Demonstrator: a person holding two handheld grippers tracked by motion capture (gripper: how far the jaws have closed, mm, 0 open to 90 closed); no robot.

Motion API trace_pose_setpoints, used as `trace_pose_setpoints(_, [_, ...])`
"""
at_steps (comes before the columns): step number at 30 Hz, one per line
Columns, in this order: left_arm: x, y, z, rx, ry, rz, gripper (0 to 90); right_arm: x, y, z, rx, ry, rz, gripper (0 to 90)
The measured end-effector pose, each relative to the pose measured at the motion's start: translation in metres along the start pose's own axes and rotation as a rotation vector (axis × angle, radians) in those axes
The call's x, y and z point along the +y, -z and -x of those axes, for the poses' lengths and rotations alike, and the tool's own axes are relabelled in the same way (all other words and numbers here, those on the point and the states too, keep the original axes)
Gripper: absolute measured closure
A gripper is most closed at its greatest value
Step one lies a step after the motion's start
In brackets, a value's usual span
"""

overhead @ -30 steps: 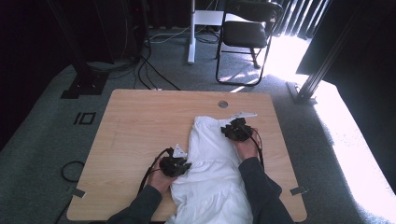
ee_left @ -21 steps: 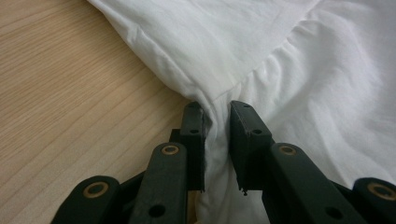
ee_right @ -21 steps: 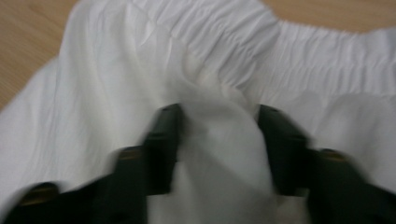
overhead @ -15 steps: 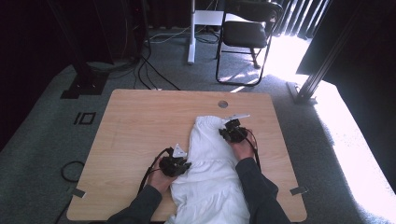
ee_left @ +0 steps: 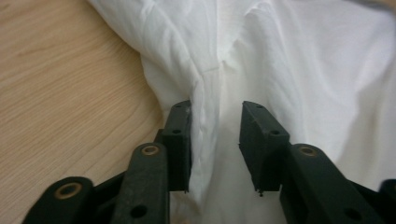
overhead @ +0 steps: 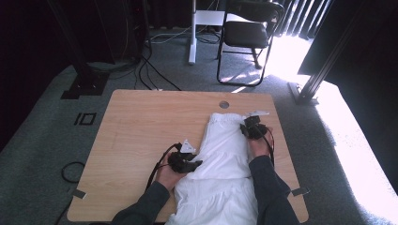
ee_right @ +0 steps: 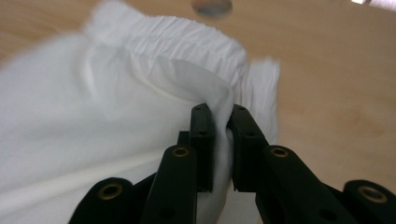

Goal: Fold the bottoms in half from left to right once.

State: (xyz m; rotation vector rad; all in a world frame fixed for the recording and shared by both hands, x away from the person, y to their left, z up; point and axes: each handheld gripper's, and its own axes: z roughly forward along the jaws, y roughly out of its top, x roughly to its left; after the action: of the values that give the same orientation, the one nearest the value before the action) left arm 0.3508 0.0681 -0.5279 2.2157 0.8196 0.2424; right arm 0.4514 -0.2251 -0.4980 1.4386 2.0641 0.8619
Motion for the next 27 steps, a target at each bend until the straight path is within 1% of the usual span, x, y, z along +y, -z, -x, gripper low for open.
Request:
trace_pose_setpoints(1, [-0.001, -0.003, -0.001, -0.006, 0.01, -0.007, 61.9, -0.009, -0.011, 0.005, 0.004, -0.022, -0.03, 80.5])
trace_pose_setpoints(2, [-0.001, -0.004, -0.002, -0.009, 0.016, -0.008, 61.4, -0.016, -0.019, 0.008, 0.011, -0.037, -0.047, 79.9])
trace_pose_setpoints(3, [-0.001, -0.004, -0.002, -0.003, 0.015, -0.008, 61.2, -0.02, -0.023, 0.01, 0.018, -0.048, -0.055, 78.7])
trace_pose_setpoints(5, [0.001, -0.001, -0.004, 0.01, 0.019, 0.007, 57.4, -0.026, -0.028, 0.013, 0.031, -0.075, -0.068, 75.4])
trace_pose_setpoints(6, [0.001, -0.001, -0.004, 0.01, 0.019, 0.007, 55.1, -0.026, -0.028, 0.013, 0.031, -0.075, -0.068, 75.4])
trace_pose_setpoints(7, [0.007, 0.008, -0.012, 0.031, 0.058, 0.065, 51.9, -0.027, -0.025, 0.013, 0.023, -0.054, -0.04, 83.0])
trace_pose_setpoints(8, [0.01, 0.01, -0.015, 0.036, 0.078, 0.082, 50.3, -0.026, -0.021, 0.012, 0.013, -0.048, -0.032, 85.2])
trace_pose_setpoints(9, [0.01, 0.01, -0.015, 0.036, 0.078, 0.082, 48.9, -0.024, -0.017, 0.011, 0.007, -0.047, -0.01, 85.5])
trace_pose_setpoints(10, [0.019, 0.011, -0.023, 0.049, 0.098, 0.105, 47.4, -0.022, -0.013, 0.011, 0.004, -0.054, 0.013, 85.4])
trace_pose_setpoints(11, [0.019, 0.011, -0.023, 0.049, 0.098, 0.105, 46.8, -0.022, -0.013, 0.011, 0.004, -0.054, 0.013, 85.4])
trace_pose_setpoints(12, [0.019, 0.011, -0.023, 0.049, 0.098, 0.105, 46.8, -0.02, -0.01, 0.011, -0.001, -0.056, 0.026, 85.4])
trace_pose_setpoints(13, [0.029, 0.007, -0.028, 0.054, 0.117, 0.116, 45.1, -0.02, -0.011, 0.013, -0.023, -0.06, 0.02, 76.9])
trace_pose_setpoints(14, [0.039, -0.001, -0.032, 0.06, 0.118, 0.107, 44.7, -0.021, -0.013, 0.014, -0.035, -0.066, 0.009, 78.3])
trace_pose_setpoints(15, [0.044, -0.005, -0.033, 0.067, 0.118, 0.107, 44.1, -0.023, -0.014, 0.015, -0.038, -0.079, 0.005, 83.6])
trace_pose_setpoints(16, [0.044, -0.005, -0.033, 0.067, 0.118, 0.107, 43.9, -0.024, -0.015, 0.015, -0.037, -0.082, 0.01, 87.6])
trace_pose_setpoints(17, [0.047, -0.01, -0.034, 0.07, 0.125, 0.105, 43.7, -0.024, -0.012, 0.013, -0.052, -0.073, 0.03, 88.4])
trace_pose_setpoints(18, [0.05, -0.014, -0.035, 0.068, 0.125, 0.099, 43.7, -0.024, -0.012, 0.013, -0.052, -0.073, 0.03, 88.4])
trace_pose_setpoints(19, [0.052, -0.018, -0.035, 0.073, 0.123, 0.096, 43.9, -0.024, -0.006, 0.01, -0.065, -0.051, 0.074, 88.6])
trace_pose_setpoints(20, [0.053, -0.022, -0.035, 0.075, 0.125, 0.089, 43.9, -0.022, 0.014, 0.003, -0.099, -0.04, 0.208, 88.7])
trace_pose_setpoints(21, [0.054, -0.027, -0.035, 0.07, 0.126, 0.075, 44.0, -0.022, 0.022, 0.0, -0.14, -0.028, 0.271, 88.6])
trace_pose_setpoints(22, [0.053, -0.032, -0.034, 0.068, 0.126, 0.063, 44.0, -0.022, 0.022, 0.0, -0.14, -0.028, 0.271, 88.6])
trace_pose_setpoints(23, [0.052, -0.037, -0.032, 0.07, 0.12, 0.045, 44.7, -0.021, 0.017, 0.003, -0.197, -0.017, 0.205, 87.9])
trace_pose_setpoints(24, [0.051, -0.042, -0.03, 0.075, 0.11, 0.024, 44.7, -0.021, 0.017, 0.003, -0.197, -0.017, 0.205, 87.9])
trace_pose_setpoints(25, [0.048, -0.048, -0.027, 0.075, 0.1, 0.005, 44.8, -0.025, -0.002, 0.014, -0.167, -0.071, 0.051, 85.6])
trace_pose_setpoints(26, [0.047, -0.05, -0.026, 0.071, 0.098, 0.001, 44.8, -0.03, -0.008, 0.018, -0.167, -0.096, 0.024, 83.0])
trace_pose_setpoints(27, [0.047, -0.05, -0.026, 0.071, 0.098, 0.001, 44.8, -0.03, -0.008, 0.018, -0.167, -0.096, 0.024, 83.0])
